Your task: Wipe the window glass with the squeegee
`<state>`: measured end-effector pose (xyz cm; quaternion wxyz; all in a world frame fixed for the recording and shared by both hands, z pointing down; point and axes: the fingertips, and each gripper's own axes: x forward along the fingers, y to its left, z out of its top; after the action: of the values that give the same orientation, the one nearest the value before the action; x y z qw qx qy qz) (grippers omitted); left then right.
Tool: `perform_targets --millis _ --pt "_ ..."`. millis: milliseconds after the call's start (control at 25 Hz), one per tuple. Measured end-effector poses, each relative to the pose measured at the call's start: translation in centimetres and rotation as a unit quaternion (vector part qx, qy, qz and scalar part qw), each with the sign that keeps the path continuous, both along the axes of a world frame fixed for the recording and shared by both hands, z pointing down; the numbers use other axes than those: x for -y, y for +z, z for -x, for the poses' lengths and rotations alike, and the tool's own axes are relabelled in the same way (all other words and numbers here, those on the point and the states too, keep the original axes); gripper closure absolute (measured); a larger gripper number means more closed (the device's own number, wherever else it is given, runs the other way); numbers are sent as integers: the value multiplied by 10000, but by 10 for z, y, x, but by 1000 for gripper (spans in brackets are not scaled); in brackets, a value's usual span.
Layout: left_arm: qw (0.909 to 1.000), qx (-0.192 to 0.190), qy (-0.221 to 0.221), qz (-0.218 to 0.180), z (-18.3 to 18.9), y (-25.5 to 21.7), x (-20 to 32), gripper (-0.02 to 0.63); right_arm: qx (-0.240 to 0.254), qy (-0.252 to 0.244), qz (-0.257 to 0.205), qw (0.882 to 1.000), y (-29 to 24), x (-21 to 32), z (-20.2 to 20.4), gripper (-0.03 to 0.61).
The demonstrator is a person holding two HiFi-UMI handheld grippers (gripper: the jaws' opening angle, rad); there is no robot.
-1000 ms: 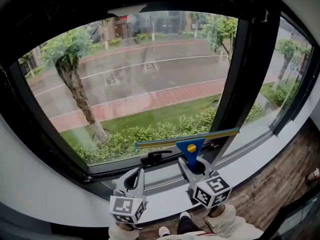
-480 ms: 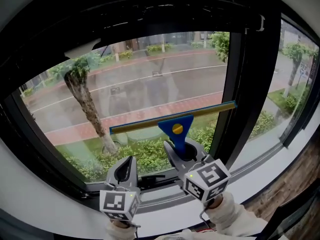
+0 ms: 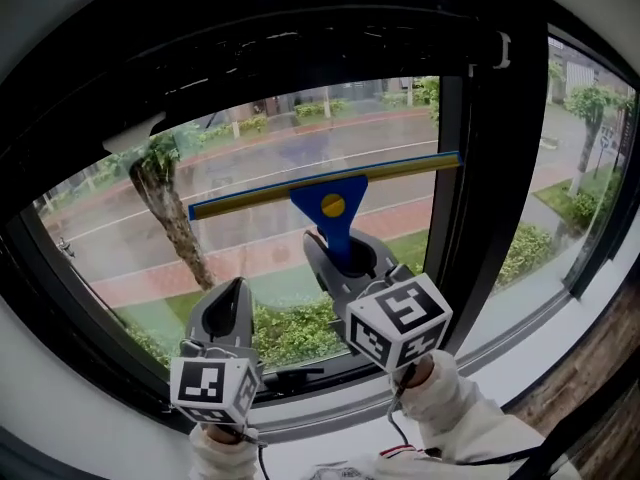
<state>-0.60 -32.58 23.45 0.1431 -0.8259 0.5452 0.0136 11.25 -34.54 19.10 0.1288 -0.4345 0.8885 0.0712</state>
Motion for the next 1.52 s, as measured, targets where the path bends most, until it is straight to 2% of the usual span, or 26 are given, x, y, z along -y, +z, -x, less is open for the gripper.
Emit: perform_targets --millis 240,520,760,1160,1520 --pt "9993 13 226 -312 -10 -38 11 614 -53 -92 -259 9996 -41 17 5 495" --pt "9985 -2 334 -438 -17 -51 10 614 167 -231 -230 9993 -85 32 -6 495" --pt "9982 25 321 -510 -15 -55 8 614 134 -304 -291 9990 -117 40 -6 495" --pt "9981 43 292 -535 -5 -56 7 614 120 -313 -108 9994 -125 51 -3 495" --pt "9982 25 354 -477 -7 -53 7 614 -23 -265 280 9993 -115 53 -3 495"
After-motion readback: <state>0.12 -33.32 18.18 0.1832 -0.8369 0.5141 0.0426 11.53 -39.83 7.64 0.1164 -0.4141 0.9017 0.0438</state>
